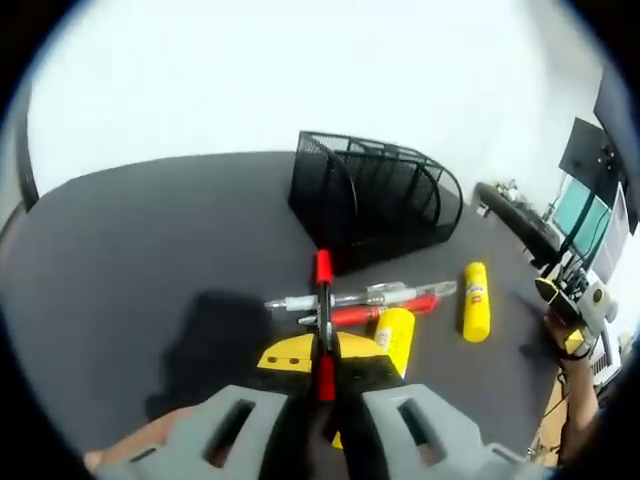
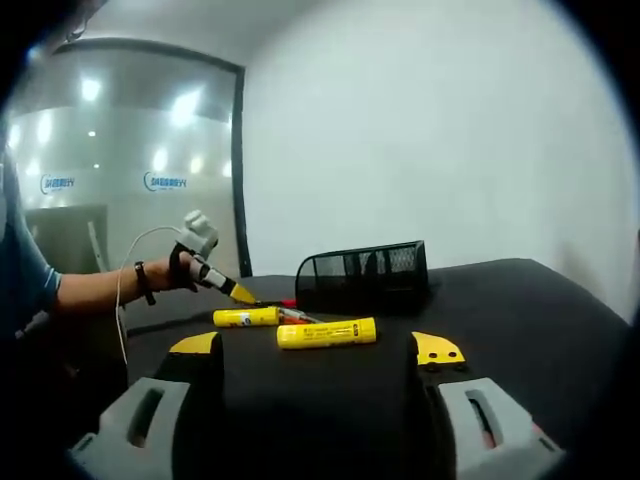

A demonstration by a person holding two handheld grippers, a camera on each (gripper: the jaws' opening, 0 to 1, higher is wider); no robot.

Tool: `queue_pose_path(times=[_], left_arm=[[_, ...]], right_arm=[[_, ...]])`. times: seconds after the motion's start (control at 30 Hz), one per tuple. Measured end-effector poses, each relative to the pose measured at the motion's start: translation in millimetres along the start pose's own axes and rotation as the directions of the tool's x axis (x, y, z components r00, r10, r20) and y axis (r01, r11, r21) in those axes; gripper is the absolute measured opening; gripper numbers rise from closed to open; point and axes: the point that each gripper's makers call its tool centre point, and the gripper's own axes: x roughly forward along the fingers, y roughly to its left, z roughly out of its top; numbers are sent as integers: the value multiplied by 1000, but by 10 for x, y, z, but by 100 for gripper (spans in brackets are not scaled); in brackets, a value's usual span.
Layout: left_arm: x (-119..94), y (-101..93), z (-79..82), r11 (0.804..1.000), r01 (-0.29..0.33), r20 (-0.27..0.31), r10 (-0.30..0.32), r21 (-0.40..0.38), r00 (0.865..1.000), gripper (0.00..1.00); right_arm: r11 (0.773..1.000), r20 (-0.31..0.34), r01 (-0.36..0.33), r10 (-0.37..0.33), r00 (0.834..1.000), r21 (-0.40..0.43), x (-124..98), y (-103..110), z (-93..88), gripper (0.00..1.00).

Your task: Pick up pens and glue sticks and place them into the holder.

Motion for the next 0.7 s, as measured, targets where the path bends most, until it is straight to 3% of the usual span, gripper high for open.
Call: queue_pose_path(times=[0.3, 0.53, 0.7], left_arm=[[-228, 33, 235, 1000, -14, 87, 14, -5, 996, 0], [-175, 81, 66, 999, -23, 33, 22, 37, 999, 2], [-84, 165, -107, 994, -41, -44, 46, 103, 998, 17]], right_arm=[[1000, -5, 3, -3, 1000, -1, 3, -3, -10, 70], [1000, -7, 4, -4, 1000, -1, 5, -1, -14, 69], [1000, -10, 3, -4, 1000, -4, 5, 2, -20, 69]])
